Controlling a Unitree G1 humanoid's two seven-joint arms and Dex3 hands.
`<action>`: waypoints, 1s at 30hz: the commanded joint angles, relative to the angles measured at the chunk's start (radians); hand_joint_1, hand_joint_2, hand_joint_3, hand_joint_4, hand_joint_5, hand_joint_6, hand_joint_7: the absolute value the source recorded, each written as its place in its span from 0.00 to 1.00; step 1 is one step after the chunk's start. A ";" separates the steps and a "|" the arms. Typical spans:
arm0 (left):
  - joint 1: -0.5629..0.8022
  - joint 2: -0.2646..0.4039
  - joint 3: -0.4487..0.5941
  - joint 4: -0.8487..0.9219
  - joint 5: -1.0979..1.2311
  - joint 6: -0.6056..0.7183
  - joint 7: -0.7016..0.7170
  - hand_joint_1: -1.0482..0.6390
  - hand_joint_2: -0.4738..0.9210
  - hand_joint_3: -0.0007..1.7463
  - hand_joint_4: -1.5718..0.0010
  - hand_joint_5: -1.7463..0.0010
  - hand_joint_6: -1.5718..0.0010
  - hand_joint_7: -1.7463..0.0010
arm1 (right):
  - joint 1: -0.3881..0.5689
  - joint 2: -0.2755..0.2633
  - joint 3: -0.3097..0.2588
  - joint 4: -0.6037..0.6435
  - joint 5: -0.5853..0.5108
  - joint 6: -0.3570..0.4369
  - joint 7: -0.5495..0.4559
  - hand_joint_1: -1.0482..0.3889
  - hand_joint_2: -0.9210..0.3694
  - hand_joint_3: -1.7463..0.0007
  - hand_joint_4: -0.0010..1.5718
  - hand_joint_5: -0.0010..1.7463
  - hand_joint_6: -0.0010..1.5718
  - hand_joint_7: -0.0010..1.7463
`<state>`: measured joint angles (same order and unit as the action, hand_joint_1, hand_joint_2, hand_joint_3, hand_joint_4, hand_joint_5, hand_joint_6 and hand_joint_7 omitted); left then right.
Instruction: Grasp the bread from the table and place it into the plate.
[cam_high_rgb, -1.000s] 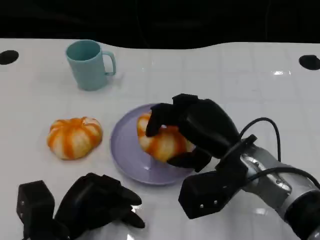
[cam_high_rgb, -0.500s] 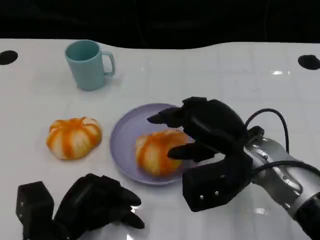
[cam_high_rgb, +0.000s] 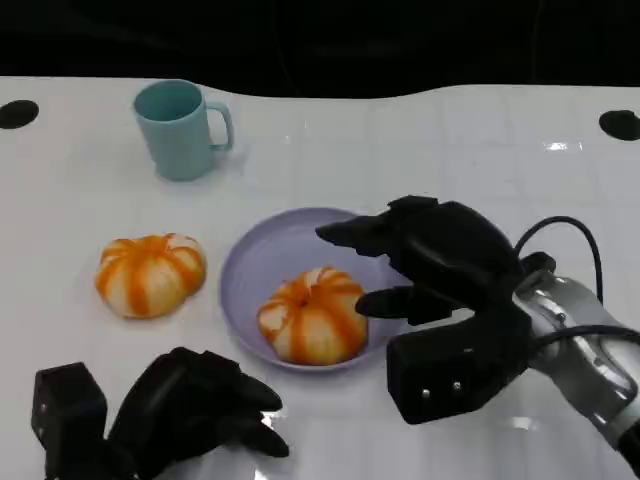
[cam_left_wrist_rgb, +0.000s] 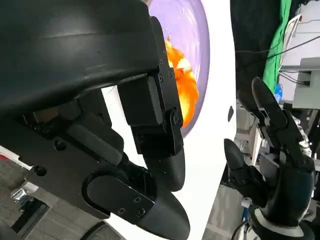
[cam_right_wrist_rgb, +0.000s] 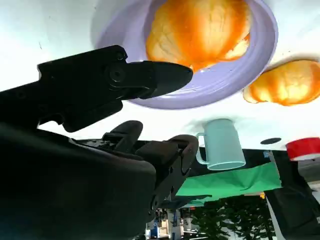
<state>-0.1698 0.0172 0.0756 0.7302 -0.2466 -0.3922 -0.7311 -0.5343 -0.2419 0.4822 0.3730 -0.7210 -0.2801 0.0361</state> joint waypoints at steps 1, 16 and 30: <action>0.007 0.015 0.000 -0.012 0.002 0.008 0.009 0.00 0.89 0.00 0.00 0.86 0.00 0.99 | 0.059 -0.019 -0.045 -0.037 0.049 -0.061 -0.057 0.24 0.00 0.80 0.26 0.29 0.30 0.04; -0.006 0.008 0.001 0.003 0.002 -0.004 0.003 0.00 0.90 0.00 0.00 0.86 0.00 0.99 | 0.269 -0.042 -0.158 -0.147 0.248 -0.148 -0.022 0.33 0.00 0.87 0.40 0.86 0.38 0.60; -0.006 0.006 0.000 0.001 -0.004 0.003 -0.003 0.00 0.89 0.00 0.00 0.87 0.00 0.99 | 0.459 -0.043 -0.258 -0.135 0.493 -0.335 0.048 0.39 0.00 0.90 0.46 1.00 0.36 1.00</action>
<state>-0.1757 0.0114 0.0736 0.7337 -0.2438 -0.3934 -0.7310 -0.1025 -0.2820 0.2478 0.2439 -0.2678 -0.5991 0.0679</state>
